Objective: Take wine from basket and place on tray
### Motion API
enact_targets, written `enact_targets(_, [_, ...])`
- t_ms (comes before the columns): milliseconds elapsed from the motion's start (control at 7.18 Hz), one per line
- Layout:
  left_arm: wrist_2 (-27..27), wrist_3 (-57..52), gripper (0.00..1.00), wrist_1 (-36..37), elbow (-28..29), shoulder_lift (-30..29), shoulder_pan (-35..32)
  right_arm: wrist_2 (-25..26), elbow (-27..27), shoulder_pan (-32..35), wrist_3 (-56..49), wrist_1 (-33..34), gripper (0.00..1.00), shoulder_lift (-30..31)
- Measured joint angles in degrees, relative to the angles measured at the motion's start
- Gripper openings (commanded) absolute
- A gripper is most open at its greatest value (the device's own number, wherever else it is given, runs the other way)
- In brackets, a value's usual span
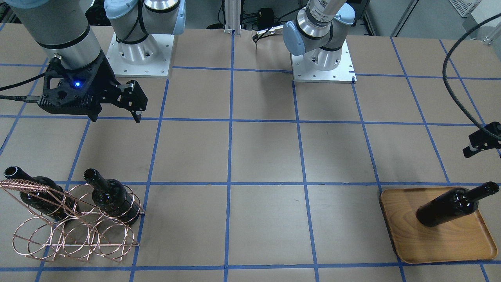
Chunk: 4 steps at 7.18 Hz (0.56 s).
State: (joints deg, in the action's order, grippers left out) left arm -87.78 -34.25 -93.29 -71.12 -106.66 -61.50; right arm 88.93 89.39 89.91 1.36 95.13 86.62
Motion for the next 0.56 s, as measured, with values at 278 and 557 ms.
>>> enact_targets(278, [-2.49,10.48,0.9,-2.47,-0.76,4.33,-8.24,-0.05,0.0,-0.03,0.03,-0.03,1.0,0.0])
enact_targets(557, [-2.97,22.73,0.9,-4.64,-2.0,7.28,-18.98,-0.04,0.0,-0.01,0.03,0.05,1.0,-0.04])
